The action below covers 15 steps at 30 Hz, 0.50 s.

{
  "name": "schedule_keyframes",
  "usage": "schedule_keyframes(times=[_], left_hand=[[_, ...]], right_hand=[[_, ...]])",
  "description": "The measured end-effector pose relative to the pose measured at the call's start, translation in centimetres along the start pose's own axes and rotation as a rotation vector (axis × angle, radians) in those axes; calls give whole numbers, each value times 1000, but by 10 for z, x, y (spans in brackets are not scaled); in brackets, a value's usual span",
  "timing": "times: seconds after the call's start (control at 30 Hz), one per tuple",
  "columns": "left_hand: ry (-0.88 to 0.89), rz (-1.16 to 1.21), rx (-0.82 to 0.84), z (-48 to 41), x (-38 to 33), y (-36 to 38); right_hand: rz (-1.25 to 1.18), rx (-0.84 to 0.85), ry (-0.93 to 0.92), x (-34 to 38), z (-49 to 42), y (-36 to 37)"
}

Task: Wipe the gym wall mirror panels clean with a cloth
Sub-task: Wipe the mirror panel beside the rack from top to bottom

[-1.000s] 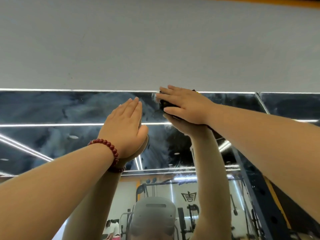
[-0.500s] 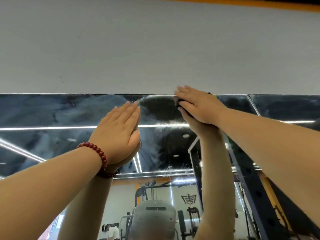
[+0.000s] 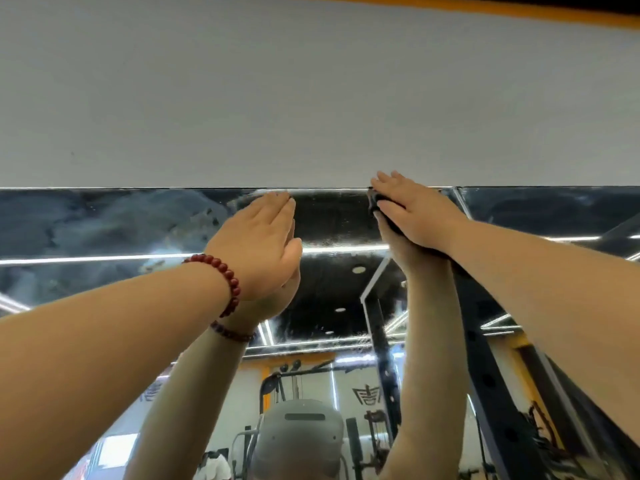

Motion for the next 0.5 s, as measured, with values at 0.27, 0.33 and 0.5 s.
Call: schedule_keyframes(times=[0.27,0.33,0.5], left_hand=[[-5,-7,-8,-4,-16,16],[-5,0,-12,-2,-17,18],[6,-1,-46,-1,-19,19]], right_hand=[[25,59,-291,55,-5,21],[-6,43,-256,27,-3,11],[49,-74,-2,-30,4,-7]])
Point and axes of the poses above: each hand's wrist, its own z-axis away from the middle knuckle, its own y-axis out of the palm, x = y × z, the point moved 7 cm from there along -z, towards the middle knuckle, and after that the axes turned 5 degrees about -z, right-handed, at the moved point
